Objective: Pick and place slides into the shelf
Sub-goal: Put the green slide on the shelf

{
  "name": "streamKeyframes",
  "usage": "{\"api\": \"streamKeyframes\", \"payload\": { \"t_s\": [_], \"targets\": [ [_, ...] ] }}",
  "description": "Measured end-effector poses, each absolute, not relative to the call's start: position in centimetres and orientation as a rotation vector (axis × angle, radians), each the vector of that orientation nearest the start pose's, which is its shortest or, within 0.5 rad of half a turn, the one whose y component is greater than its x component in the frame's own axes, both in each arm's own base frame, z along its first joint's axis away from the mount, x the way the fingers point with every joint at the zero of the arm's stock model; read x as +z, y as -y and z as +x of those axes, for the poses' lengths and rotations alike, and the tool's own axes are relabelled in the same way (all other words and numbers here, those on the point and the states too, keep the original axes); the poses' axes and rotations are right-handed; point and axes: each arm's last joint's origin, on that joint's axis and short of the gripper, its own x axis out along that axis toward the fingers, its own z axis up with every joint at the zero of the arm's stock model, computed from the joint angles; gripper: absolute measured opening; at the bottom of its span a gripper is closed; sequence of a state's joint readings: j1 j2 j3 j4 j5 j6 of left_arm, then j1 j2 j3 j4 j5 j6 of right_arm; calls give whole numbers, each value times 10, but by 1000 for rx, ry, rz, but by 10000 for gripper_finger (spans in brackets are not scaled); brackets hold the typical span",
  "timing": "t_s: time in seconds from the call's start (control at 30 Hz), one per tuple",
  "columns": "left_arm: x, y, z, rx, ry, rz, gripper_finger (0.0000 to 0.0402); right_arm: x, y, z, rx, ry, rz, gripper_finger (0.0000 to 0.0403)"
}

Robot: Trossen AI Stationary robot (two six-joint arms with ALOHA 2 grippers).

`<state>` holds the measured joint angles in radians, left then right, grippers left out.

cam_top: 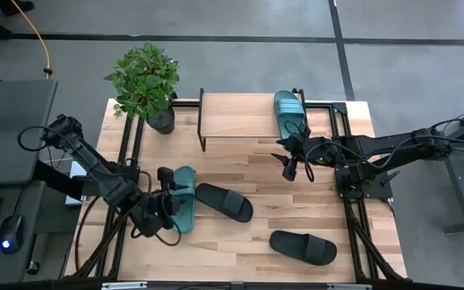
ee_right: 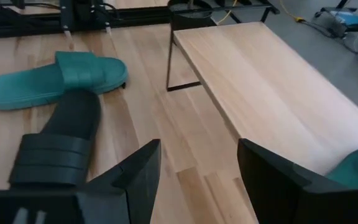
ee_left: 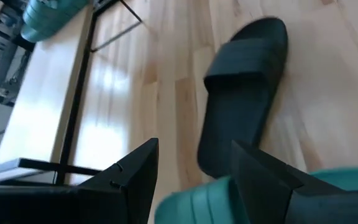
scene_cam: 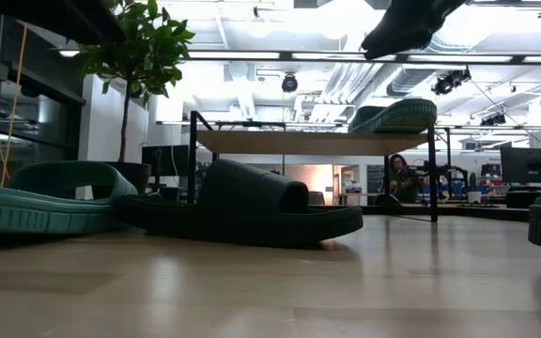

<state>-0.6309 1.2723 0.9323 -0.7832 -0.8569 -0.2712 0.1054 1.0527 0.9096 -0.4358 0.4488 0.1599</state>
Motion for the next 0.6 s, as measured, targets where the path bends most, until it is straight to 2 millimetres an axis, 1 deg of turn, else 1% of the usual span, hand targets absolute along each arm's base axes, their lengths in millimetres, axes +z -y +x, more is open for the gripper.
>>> {"api": "streamKeyframes", "payload": {
  "t_s": [0.3, 0.6],
  "targets": [
    [244, 135, 197, 283, -812, 476, 188, 308, -18, 223, -309, -497, 11, 204],
    [226, 141, 203, 257, -916, 462, 188, 309, -22, 228, -291, -460, 9, 204]
  ]
}}
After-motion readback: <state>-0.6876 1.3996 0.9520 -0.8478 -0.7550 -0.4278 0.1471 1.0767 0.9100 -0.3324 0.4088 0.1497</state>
